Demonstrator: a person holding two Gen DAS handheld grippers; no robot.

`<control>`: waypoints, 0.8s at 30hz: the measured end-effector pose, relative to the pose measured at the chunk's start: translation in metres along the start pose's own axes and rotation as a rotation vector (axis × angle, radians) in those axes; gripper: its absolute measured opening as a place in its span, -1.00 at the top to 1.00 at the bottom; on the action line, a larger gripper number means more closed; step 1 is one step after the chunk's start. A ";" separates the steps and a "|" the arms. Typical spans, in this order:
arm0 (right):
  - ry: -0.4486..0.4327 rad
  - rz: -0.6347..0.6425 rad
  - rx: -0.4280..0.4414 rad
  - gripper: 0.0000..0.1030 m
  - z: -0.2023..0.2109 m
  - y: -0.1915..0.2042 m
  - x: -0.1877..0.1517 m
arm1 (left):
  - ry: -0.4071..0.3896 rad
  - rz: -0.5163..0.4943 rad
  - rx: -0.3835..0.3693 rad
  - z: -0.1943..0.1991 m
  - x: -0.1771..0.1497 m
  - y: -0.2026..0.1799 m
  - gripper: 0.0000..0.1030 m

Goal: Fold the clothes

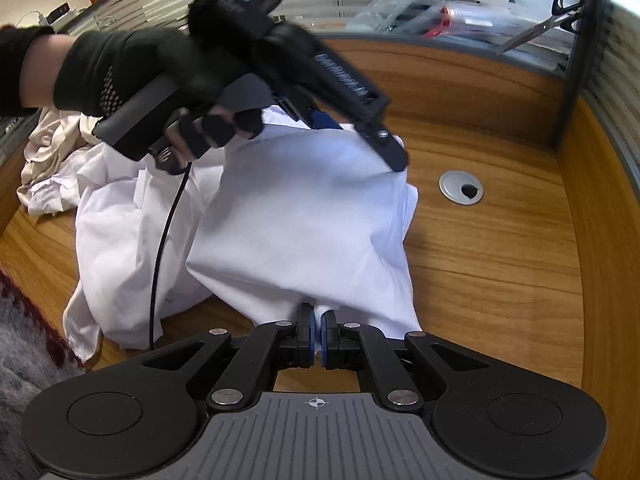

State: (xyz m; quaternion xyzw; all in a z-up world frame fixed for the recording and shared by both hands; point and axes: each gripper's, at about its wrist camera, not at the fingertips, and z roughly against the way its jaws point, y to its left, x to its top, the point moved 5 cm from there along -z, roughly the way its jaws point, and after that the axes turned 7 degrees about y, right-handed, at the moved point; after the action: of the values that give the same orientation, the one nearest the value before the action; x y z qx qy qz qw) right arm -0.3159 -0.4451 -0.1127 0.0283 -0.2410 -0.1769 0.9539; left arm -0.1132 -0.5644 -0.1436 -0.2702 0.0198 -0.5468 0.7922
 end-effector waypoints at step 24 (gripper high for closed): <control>-0.294 -0.007 0.011 0.92 0.062 0.011 0.047 | -0.249 0.316 0.446 0.093 -0.017 0.126 0.98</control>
State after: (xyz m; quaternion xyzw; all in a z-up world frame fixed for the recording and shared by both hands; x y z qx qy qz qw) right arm -0.3025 -0.4498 -0.0357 0.0083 -0.3789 -0.1812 0.9075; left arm 0.0179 -0.4792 -0.1256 -0.1479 -0.1563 -0.3702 0.9037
